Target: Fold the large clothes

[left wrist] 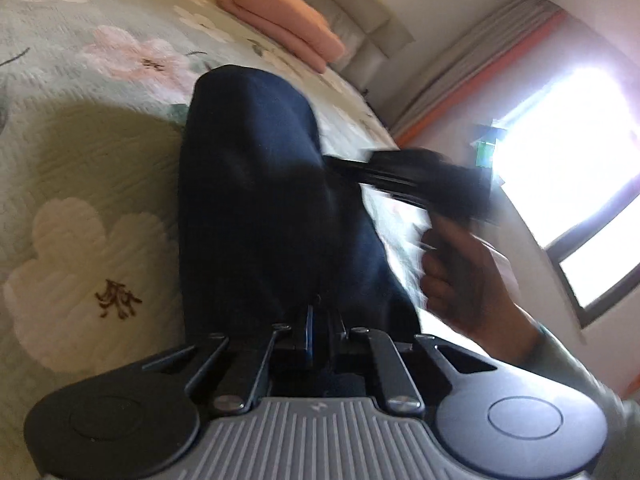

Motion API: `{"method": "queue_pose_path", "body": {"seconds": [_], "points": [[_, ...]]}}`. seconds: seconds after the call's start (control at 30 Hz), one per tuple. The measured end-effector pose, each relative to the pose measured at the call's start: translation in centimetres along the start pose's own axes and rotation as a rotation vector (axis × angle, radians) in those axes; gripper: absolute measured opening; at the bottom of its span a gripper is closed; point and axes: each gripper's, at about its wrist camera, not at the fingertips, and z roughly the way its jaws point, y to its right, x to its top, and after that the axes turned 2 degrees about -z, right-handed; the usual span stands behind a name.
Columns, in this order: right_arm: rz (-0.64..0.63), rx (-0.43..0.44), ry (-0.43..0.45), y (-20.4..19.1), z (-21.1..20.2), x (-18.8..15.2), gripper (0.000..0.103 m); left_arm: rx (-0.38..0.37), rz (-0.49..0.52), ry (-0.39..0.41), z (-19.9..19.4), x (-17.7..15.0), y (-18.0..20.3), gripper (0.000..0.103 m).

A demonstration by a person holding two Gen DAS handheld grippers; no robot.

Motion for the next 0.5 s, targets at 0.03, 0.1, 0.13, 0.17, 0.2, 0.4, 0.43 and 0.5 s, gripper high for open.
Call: {"method": "queue_pose_path", "body": {"seconds": [0.03,0.1,0.13,0.17,0.2,0.4,0.43,0.5], "points": [[-0.039,0.021,0.030,-0.9,-2.8,-0.9,0.024,0.016,-0.012,0.011,0.1,-0.2,0.3,0.010],[-0.053,0.074,0.023,-2.0,-6.8,-3.8,0.032,0.060,0.007,0.032,-0.4,-0.4,1.1,0.010],[-0.056,0.089,-0.018,-2.5,-7.3,-4.9,0.031,0.079,0.003,0.041,-0.8,-0.7,1.7,0.010],[-0.064,0.080,-0.062,-2.9,-8.0,-6.7,0.031,0.091,-0.005,0.046,-0.9,-0.9,2.0,0.010],[-0.069,0.051,-0.094,-3.1,-8.4,-8.6,0.031,0.107,-0.007,0.048,-1.3,-1.1,2.4,0.010],[-0.046,-0.037,-0.159,-3.4,-12.4,-16.5,0.030,0.188,-0.024,0.041,-3.5,-3.5,3.9,0.010],[-0.038,-0.044,-0.155,-3.5,-13.5,-16.6,0.031,0.204,-0.025,0.045,-4.3,-3.8,4.4,0.010],[-0.014,-0.047,-0.136,-3.7,-16.2,-16.3,0.031,0.203,-0.002,0.049,-6.0,-4.1,6.0,0.012]]}}
